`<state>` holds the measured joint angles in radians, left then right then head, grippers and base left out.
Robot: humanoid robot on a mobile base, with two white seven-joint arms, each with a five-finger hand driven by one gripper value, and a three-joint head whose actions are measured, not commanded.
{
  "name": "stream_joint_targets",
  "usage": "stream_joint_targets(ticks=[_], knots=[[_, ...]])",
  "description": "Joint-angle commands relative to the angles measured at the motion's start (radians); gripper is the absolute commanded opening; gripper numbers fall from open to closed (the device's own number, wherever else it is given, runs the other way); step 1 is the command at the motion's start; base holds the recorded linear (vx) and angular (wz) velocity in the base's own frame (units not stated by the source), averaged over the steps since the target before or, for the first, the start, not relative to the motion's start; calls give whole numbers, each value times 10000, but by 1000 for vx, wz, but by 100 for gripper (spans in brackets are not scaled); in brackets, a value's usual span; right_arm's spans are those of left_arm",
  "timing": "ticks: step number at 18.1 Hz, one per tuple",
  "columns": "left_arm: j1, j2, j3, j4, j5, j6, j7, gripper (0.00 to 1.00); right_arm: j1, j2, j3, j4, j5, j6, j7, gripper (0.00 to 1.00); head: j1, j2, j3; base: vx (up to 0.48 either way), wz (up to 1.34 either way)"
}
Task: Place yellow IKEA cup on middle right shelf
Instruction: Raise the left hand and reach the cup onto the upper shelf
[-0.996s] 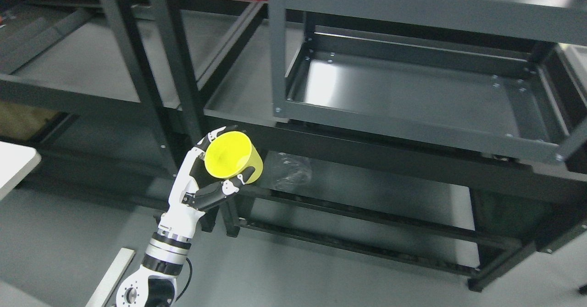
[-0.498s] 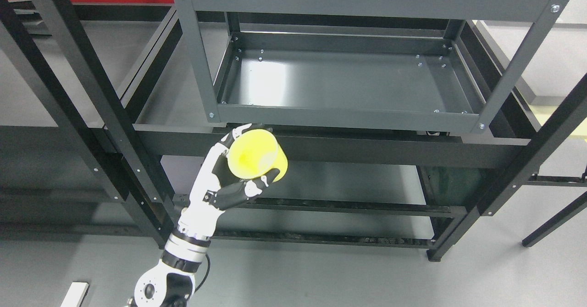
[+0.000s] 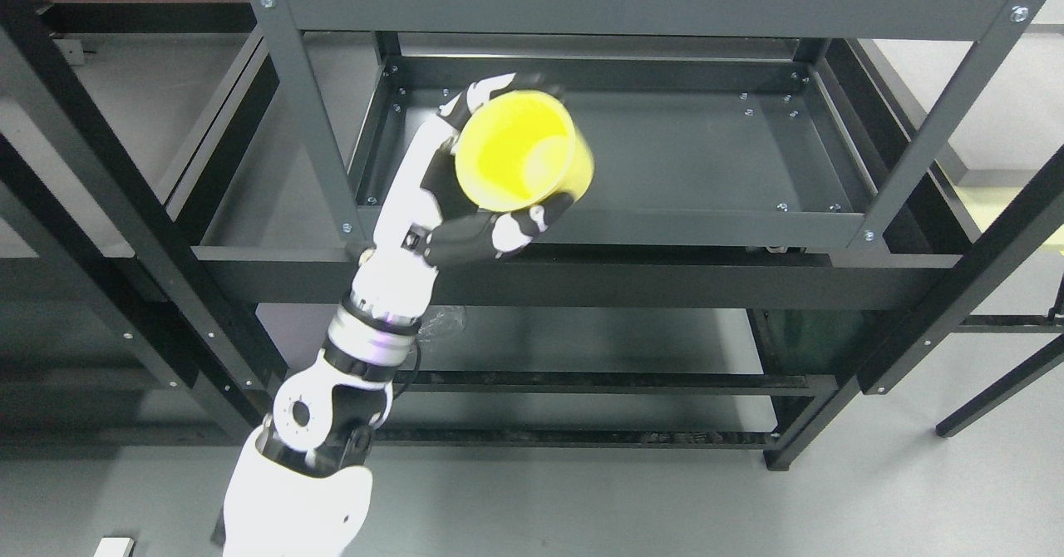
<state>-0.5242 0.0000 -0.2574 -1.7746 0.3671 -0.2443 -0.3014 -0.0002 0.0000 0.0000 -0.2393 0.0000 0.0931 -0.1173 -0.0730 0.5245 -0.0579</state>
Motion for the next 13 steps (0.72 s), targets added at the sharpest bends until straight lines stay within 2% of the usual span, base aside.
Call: stream_joint_targets(ticks=[1, 2, 5, 7, 13], knots=[[-2898, 174, -1858, -2, 697, 661, 266, 0, 140, -175, 169, 0, -245, 5, 7, 100, 0, 0, 0, 70, -61], [-3283, 174, -1874, 13, 989, 800, 572, 0, 140, -175, 169, 0, -245, 5, 7, 99, 0, 0, 0, 70, -61], [-4404, 174, -1737, 89, 1161, 1734, 2685, 0, 140, -175, 169, 0, -245, 5, 7, 99, 0, -1, 0, 59, -33], [-4926, 174, -1523, 410, 1207, 2683, 3654, 0, 140, -175, 169, 0, -245, 5, 7, 99, 0, -1, 0, 77, 0], [-6658, 174, -603, 2586, 2647, 6135, 4592, 0, 140, -175, 169, 0, -245, 5, 7, 99, 0, -2, 0, 92, 1]])
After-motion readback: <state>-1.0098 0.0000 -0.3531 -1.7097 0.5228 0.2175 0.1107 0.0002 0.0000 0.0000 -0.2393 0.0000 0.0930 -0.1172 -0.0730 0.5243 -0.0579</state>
